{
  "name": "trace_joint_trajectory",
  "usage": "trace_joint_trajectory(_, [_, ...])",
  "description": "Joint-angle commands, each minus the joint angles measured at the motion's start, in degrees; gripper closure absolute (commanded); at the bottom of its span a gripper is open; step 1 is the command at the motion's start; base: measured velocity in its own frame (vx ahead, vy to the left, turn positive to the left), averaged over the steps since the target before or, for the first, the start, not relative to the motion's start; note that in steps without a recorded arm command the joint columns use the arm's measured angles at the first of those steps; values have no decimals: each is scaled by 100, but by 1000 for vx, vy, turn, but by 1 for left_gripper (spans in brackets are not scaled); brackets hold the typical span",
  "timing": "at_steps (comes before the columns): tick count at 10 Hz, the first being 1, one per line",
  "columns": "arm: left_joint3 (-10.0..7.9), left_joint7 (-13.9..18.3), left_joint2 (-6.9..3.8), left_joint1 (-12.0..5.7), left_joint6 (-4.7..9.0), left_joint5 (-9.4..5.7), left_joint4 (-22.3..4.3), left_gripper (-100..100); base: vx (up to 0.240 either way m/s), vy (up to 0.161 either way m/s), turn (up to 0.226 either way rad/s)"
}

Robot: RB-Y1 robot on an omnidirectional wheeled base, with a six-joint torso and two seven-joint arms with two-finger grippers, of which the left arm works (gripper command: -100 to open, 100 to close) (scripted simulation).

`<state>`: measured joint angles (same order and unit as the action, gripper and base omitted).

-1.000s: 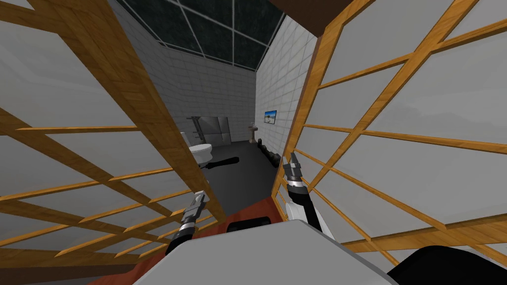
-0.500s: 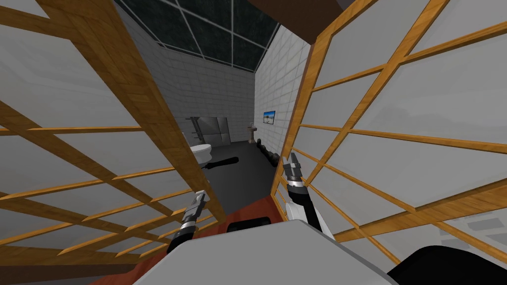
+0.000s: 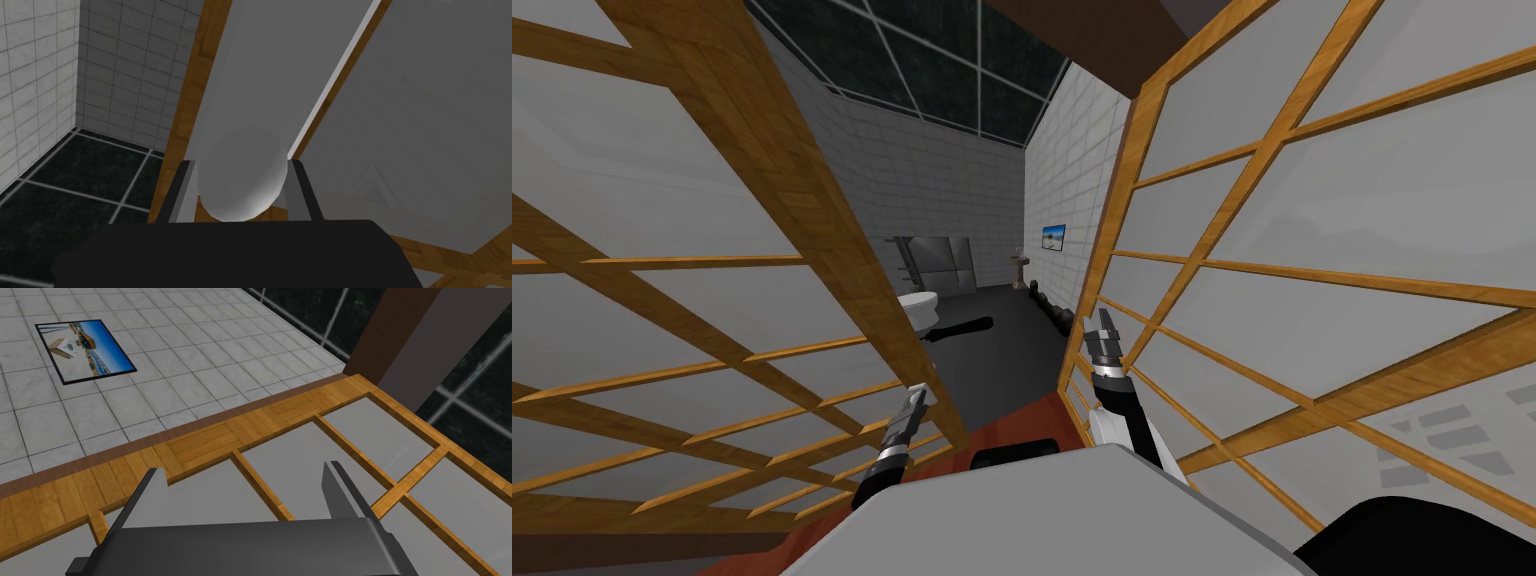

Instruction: Pull the door open

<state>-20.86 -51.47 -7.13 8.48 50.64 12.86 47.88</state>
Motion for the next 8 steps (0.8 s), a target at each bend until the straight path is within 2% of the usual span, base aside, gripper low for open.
trace_joint_trajectory(1, [72,286,16,-16,-17,-83,-12,100,-57,6,-46])
trace_joint_trajectory(2, [72,364,16,-16,-17,-83,-12,100,-40,14,-23])
trace_joint_trajectory(4, [138,724,-4,-55,-19,-205,-52,100,-41,12,-38])
trace_joint_trajectory(5, [138,801,-4,-55,-19,-205,-52,100,-32,13,-24])
trace_joint_trajectory(7, [203,1159,-23,-94,-21,-327,-93,100,-39,14,-35])
trace_joint_trajectory(8, [203,1238,-23,-94,-21,-327,-93,100,-35,8,-16])
